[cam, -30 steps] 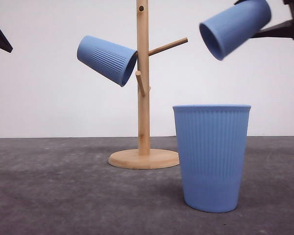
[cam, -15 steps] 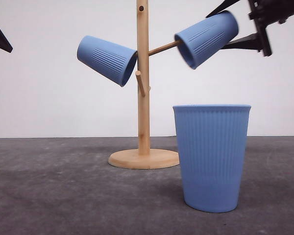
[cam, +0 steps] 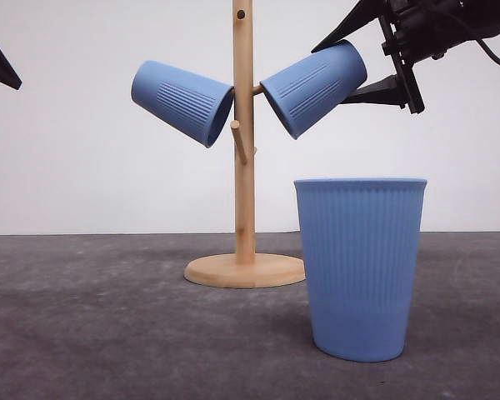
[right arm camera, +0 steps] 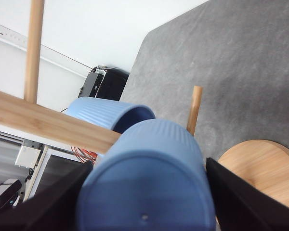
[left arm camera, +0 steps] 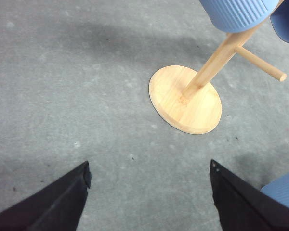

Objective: Place three cups

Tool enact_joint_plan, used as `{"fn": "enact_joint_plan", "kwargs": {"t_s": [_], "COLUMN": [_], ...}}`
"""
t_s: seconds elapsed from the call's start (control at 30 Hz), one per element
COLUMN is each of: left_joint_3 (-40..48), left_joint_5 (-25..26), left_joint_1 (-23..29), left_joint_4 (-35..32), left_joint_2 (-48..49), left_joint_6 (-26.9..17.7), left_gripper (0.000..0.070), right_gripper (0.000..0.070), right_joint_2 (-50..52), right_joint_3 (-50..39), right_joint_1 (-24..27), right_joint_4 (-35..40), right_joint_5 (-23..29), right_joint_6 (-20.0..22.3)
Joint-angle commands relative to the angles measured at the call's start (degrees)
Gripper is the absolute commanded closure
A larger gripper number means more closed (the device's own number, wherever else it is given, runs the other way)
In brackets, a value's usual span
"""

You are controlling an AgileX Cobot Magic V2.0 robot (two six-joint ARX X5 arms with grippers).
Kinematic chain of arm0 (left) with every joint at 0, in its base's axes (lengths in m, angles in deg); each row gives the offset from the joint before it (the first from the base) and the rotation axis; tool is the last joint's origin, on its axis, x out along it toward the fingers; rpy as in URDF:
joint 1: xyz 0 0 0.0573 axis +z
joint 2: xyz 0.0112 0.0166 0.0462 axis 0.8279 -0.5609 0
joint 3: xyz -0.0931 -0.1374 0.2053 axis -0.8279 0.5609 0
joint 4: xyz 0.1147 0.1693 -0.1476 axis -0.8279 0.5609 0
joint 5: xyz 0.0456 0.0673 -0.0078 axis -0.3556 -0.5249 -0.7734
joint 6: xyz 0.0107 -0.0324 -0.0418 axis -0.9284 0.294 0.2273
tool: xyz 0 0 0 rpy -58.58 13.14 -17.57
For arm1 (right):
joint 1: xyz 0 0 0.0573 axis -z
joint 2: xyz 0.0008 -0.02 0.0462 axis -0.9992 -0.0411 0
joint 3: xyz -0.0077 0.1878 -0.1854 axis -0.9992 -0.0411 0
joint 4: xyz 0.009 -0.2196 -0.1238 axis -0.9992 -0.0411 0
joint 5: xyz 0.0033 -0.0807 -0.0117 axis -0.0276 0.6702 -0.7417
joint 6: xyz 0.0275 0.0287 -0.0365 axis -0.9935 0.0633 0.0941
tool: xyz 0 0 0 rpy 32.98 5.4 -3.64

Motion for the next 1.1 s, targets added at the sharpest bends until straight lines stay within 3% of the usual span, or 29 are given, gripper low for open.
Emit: {"fn": "enact_joint_plan", "kwargs": {"t_s": [0.0, 0.27, 0.4, 0.67, 0.83, 1.07], "left_joint_3": [-0.4, -0.4, -0.4, -0.4, -0.4, -0.4], "left_joint_5": [0.0, 0.0, 0.0, 0.0, 0.0, 0.0], "left_joint_1": [-0.2, -0.2, -0.2, -0.2, -0.2, -0.2], "left_joint_4": [-0.5, -0.5, -0.4, -0.4, -0.4, -0.4], "left_joint_2": [-0.2, -0.2, -0.2, -0.2, -0.2, -0.2], "left_joint_6": [0.0, 0.0, 0.0, 0.0, 0.0, 0.0], "left_gripper": [0.0236, 0.0236, 0.0236, 0.0236, 0.0236, 0.0236], "right_gripper": [0.0288, 0.0278, 0.0214, 0.0202, 0.0143, 0.0143], "right_joint_2": [-1.3, -2.3, -2.3, -2.3, -2.3, -0.9], "right_joint_3": [1.2, 1.2, 1.2, 1.2, 1.2, 1.2], "right_joint_1": [-0.2, -1.1, -1.2, -1.2, -1.1, 0.7], "right_joint_4": [0.1, 0.0, 0.0, -0.1, 0.0, -0.1], "right_joint_5": [0.7, 0.7, 0.7, 0.7, 0.4, -1.0], "right_joint_6": [1.6, 1.7, 1.7, 1.9, 2.2, 2.4]}}
